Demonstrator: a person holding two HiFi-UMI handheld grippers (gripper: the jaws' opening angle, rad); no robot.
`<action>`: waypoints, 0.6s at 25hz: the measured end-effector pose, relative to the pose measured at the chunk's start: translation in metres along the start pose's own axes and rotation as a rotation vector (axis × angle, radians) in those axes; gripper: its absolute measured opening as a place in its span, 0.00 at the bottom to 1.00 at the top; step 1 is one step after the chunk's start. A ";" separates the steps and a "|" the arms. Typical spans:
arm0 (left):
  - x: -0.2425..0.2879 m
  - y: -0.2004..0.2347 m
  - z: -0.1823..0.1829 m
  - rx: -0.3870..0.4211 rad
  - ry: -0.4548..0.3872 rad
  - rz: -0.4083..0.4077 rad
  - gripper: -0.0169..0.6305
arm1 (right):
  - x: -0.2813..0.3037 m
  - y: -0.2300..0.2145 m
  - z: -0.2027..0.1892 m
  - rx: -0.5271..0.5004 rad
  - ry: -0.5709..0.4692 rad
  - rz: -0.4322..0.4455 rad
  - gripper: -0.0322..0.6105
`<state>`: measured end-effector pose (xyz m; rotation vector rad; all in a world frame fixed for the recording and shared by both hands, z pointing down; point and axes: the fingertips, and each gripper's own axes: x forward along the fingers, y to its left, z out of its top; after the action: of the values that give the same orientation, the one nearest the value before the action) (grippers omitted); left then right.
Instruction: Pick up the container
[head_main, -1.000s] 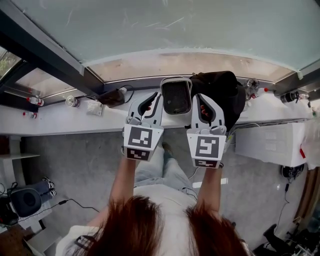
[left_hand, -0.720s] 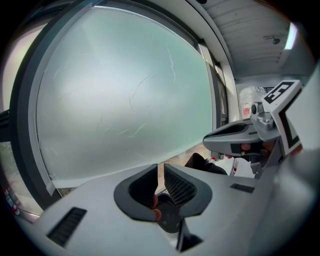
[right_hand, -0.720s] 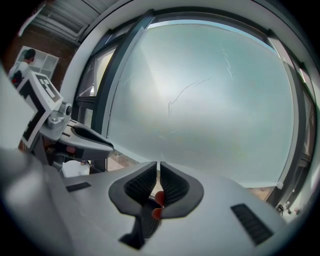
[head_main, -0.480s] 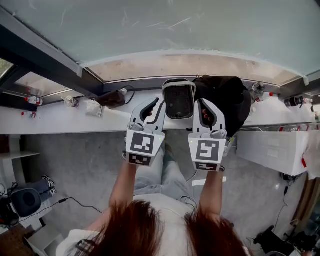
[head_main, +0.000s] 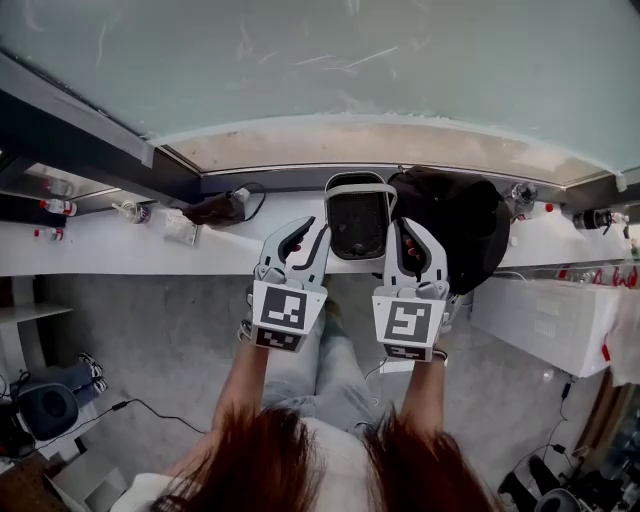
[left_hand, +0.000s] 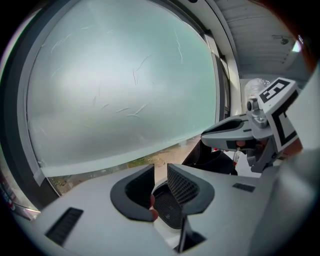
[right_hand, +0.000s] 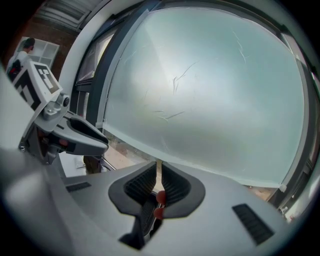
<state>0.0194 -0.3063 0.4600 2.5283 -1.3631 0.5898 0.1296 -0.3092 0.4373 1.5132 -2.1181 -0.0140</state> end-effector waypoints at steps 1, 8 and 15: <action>0.004 0.002 -0.001 -0.001 0.015 -0.001 0.13 | 0.004 -0.001 -0.001 -0.003 0.005 -0.003 0.09; 0.035 0.010 -0.017 -0.004 0.050 -0.013 0.14 | 0.032 -0.005 -0.020 -0.013 0.042 0.002 0.10; 0.064 0.014 -0.037 0.005 0.061 -0.027 0.14 | 0.058 -0.005 -0.043 -0.023 0.091 0.023 0.12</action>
<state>0.0300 -0.3485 0.5216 2.5067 -1.3065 0.6600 0.1384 -0.3494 0.4960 1.4488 -2.0565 0.0380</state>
